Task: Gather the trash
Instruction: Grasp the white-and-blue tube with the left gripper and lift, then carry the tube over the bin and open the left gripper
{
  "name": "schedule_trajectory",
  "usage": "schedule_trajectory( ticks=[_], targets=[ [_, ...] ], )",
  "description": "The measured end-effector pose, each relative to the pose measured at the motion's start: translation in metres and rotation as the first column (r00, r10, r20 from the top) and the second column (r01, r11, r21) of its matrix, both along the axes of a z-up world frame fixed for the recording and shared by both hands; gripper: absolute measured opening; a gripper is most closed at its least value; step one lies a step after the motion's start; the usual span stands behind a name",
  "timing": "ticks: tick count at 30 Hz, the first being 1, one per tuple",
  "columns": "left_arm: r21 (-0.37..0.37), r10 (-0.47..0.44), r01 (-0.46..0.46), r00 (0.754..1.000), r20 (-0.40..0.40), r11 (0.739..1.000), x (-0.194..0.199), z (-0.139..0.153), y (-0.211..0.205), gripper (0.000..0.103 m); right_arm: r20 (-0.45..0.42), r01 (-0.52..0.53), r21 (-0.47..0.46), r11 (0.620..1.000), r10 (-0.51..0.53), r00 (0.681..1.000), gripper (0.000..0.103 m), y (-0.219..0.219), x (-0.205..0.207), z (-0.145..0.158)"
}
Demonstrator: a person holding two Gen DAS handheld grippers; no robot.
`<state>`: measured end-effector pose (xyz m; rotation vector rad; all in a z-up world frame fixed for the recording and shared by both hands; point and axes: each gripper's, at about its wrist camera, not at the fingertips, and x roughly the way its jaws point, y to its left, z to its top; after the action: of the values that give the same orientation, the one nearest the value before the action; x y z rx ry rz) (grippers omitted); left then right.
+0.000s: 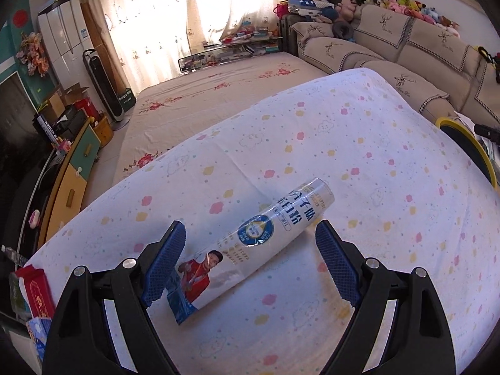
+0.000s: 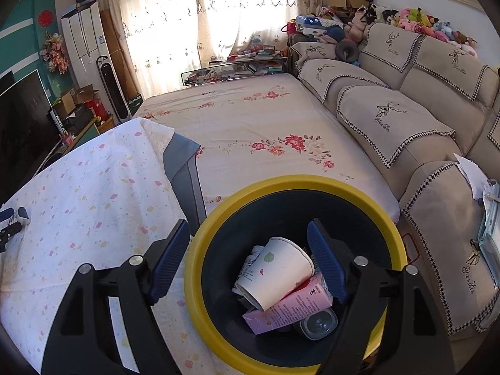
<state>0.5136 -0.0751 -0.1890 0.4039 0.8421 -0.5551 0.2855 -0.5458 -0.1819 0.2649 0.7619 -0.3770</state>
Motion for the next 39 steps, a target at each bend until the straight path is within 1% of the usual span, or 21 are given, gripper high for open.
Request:
schedule_trajectory(
  ticks=[2, 3, 4, 5, 8, 9, 10, 13, 16, 19, 23, 27, 30, 33, 39],
  targets=[
    [0.012, -0.025, 0.025, 0.999, -0.02, 1.0, 0.007, -0.004, -0.004, 0.081, -0.003, 0.001, 0.002, 1.0, -0.001, 1.0, 0.073, -0.002, 0.0, -0.001],
    [0.0, -0.035, 0.035, 0.999, -0.028, 0.999, 0.008, -0.004, -0.005, 0.078, -0.004, 0.001, 0.005, 1.0, -0.001, 1.0, 0.073, -0.002, 0.0, -0.002],
    [-0.012, -0.042, 0.042, 0.998, -0.046, 0.999, 0.009, -0.005, -0.007, 0.071, -0.004, 0.003, 0.007, 1.0, -0.003, 1.0, 0.073, -0.003, 0.0, -0.002],
    [-0.02, -0.045, 0.044, 0.997, -0.062, 0.999, 0.012, -0.004, -0.009, 0.068, -0.005, 0.003, 0.01, 1.0, -0.003, 1.0, 0.073, -0.004, 0.0, -0.003],
    [-0.031, -0.056, 0.054, 0.994, -0.089, 0.998, 0.011, -0.002, -0.016, 0.048, -0.007, -0.001, 0.022, 1.0, 0.002, 1.0, 0.073, -0.005, -0.001, -0.005],
    [-0.033, -0.056, 0.053, 0.994, -0.096, 0.998, 0.008, -0.002, -0.018, 0.046, -0.005, -0.002, 0.027, 1.0, 0.003, 1.0, 0.073, -0.005, -0.002, -0.005],
    [-0.034, -0.054, 0.05, 0.993, -0.101, 0.998, 0.005, -0.002, -0.02, 0.042, -0.003, -0.004, 0.031, 1.0, 0.005, 1.0, 0.073, -0.005, -0.003, -0.005],
    [-0.02, -0.032, 0.03, 0.994, -0.105, 0.999, -0.005, -0.002, -0.029, 0.036, 0.004, -0.007, 0.043, 0.999, 0.007, 1.0, 0.073, -0.007, -0.008, -0.006],
    [-0.035, -0.022, 0.018, 0.992, -0.123, 0.999, -0.022, 0.001, -0.041, 0.033, 0.014, -0.007, 0.053, 0.999, 0.006, 1.0, 0.073, -0.01, -0.016, -0.004],
    [-0.038, -0.025, 0.02, 0.99, -0.136, 0.999, -0.041, 0.001, -0.061, 0.032, 0.028, -0.002, 0.063, 0.998, 0.0, 1.0, 0.073, -0.016, -0.027, -0.001],
    [-0.051, -0.039, 0.032, 0.99, -0.136, 0.998, -0.066, 0.002, -0.098, 0.031, 0.051, 0.013, 0.074, 0.997, -0.017, 0.999, 0.073, -0.026, -0.046, 0.005],
    [-0.089, -0.057, 0.045, 0.988, -0.146, 0.995, -0.084, 0.011, -0.139, 0.028, 0.076, 0.034, 0.086, 0.996, -0.041, 0.996, 0.073, -0.042, -0.07, 0.011],
    [-0.114, -0.091, 0.074, 0.984, -0.151, 0.991, -0.097, 0.018, -0.176, 0.028, 0.098, 0.056, 0.089, 0.994, -0.064, 0.993, 0.073, -0.052, -0.089, 0.017],
    [-0.124, -0.143, 0.125, 0.979, -0.148, 0.984, -0.112, 0.024, -0.22, 0.028, 0.124, 0.08, 0.094, 0.992, -0.091, 0.988, 0.073, -0.063, -0.11, 0.023],
    [-0.144, -0.274, 0.252, 0.949, -0.158, 0.957, -0.147, 0.033, -0.305, 0.028, 0.169, 0.121, 0.103, 0.987, -0.138, 0.976, 0.073, -0.084, -0.148, 0.031]
  ],
)
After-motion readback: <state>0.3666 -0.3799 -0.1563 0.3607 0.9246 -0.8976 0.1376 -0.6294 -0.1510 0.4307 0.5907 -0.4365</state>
